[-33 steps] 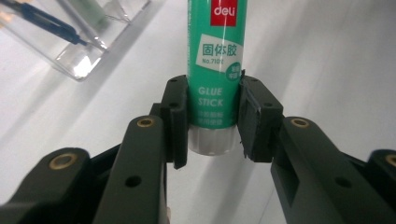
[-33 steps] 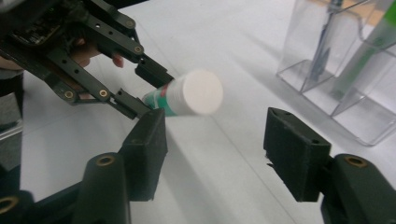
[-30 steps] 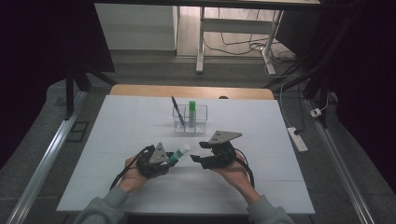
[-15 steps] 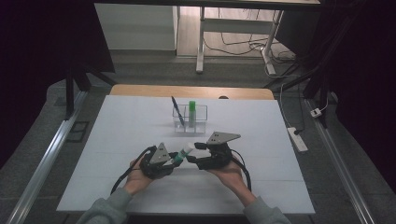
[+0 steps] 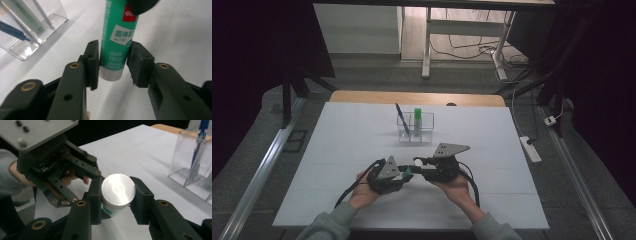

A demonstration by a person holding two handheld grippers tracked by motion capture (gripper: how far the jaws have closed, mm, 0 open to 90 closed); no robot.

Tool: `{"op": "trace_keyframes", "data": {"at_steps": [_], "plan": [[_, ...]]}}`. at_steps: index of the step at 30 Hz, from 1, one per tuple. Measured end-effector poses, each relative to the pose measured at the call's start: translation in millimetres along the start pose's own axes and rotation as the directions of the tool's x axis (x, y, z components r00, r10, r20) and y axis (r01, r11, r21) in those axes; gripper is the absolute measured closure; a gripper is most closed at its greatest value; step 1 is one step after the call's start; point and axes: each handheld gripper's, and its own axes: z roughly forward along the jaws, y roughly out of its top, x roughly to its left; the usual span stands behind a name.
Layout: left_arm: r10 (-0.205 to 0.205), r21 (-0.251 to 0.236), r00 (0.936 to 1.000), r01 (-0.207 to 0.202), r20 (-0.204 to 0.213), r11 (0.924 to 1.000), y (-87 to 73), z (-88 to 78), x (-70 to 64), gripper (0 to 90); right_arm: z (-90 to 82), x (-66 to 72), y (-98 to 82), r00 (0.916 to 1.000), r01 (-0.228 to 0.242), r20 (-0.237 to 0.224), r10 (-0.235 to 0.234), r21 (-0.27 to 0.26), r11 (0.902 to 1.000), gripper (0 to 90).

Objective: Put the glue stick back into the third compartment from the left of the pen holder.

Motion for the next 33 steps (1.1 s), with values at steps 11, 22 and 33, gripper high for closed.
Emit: {"op": "trace_keyframes", "data": {"at_steps": [11,22,33], "plan": [[-0.133,0.000,0.9904,0.133,-0.038,0.9911,-16.1,-29.3,20.0,39.8,-17.3,-3.6,6.3,0.9939,0.032,0.106,-0.029,-0.019,0.9993,63.9],[-0.211,-0.006,0.9749,0.211,-0.071,0.9774,-38.8,-57.3,35.0,38.5,-34.8,-18.5,23.2,0.9832,0.037,0.181,-0.026,-0.054,0.9979,63.9],[-0.255,0.000,0.9627,0.256,-0.092,0.9668,-55.4,-70.0,44.5,37.9,-46.3,-36.7,36.9,0.9726,0.016,0.232,0.003,-0.080,0.9967,63.9]]}}
